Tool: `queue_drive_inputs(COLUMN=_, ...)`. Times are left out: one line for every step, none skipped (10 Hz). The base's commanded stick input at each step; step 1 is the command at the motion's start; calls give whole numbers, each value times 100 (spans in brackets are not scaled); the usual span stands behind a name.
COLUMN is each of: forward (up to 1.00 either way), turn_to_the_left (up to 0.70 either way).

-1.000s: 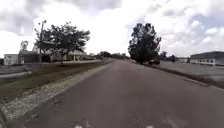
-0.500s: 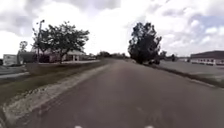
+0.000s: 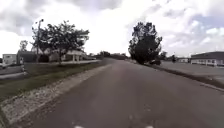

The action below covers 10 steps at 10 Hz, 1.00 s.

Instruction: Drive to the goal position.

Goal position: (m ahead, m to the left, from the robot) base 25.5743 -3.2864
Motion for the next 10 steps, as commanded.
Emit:
queue_drive_inputs(forward=70, turn_to_the_left=0)
queue_drive_inputs(forward=70, turn_to_the_left=0)
queue_drive_inputs(forward=70, turn_to_the_left=0)
queue_drive_inputs(forward=70, turn_to_the_left=0)
queue_drive_inputs(forward=70, turn_to_the_left=0)
queue_drive_inputs(forward=70, turn_to_the_left=0)
queue_drive_inputs(forward=70, turn_to_the_left=0)
queue_drive_inputs(forward=70, turn_to_the_left=0)
queue_drive_inputs(forward=70, turn_to_the_left=0)
queue_drive_inputs(forward=70, turn_to_the_left=0)
